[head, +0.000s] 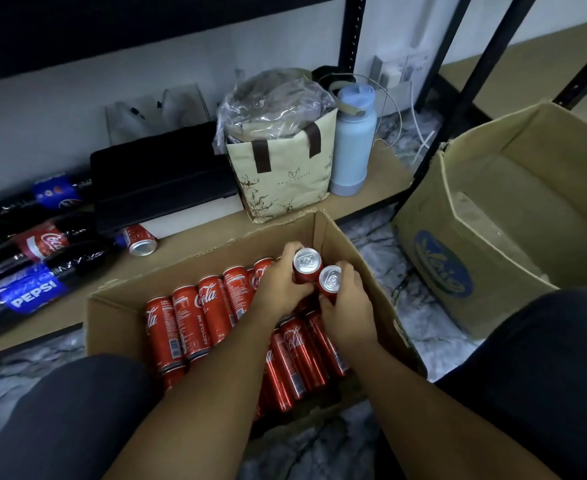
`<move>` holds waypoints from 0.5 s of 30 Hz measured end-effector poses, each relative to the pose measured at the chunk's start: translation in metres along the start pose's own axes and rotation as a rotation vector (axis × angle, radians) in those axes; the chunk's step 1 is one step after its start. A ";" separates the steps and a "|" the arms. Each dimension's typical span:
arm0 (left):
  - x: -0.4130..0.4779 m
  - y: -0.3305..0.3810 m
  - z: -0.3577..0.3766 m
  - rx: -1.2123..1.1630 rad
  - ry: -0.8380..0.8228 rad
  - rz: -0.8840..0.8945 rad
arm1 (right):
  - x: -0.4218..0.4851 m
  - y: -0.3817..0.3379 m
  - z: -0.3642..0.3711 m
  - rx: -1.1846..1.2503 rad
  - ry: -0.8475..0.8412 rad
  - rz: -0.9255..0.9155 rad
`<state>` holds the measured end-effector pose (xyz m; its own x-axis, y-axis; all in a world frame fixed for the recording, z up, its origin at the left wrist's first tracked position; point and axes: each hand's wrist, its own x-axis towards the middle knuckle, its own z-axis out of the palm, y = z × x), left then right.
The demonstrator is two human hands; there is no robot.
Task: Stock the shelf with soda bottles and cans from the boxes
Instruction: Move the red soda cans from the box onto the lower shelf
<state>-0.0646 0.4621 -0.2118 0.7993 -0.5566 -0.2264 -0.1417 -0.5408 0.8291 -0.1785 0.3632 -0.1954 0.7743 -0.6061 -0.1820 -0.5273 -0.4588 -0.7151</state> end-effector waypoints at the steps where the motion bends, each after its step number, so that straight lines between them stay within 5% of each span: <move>1: 0.001 0.000 0.000 0.012 0.006 0.005 | 0.000 0.001 0.000 0.002 0.003 0.003; 15: -0.008 0.025 -0.033 0.156 0.059 0.104 | 0.001 -0.013 -0.016 0.089 0.015 0.033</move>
<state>-0.0557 0.4734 -0.1722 0.8081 -0.5788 -0.1094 -0.3105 -0.5763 0.7559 -0.1761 0.3584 -0.1754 0.7517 -0.6295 -0.1967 -0.5184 -0.3796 -0.7663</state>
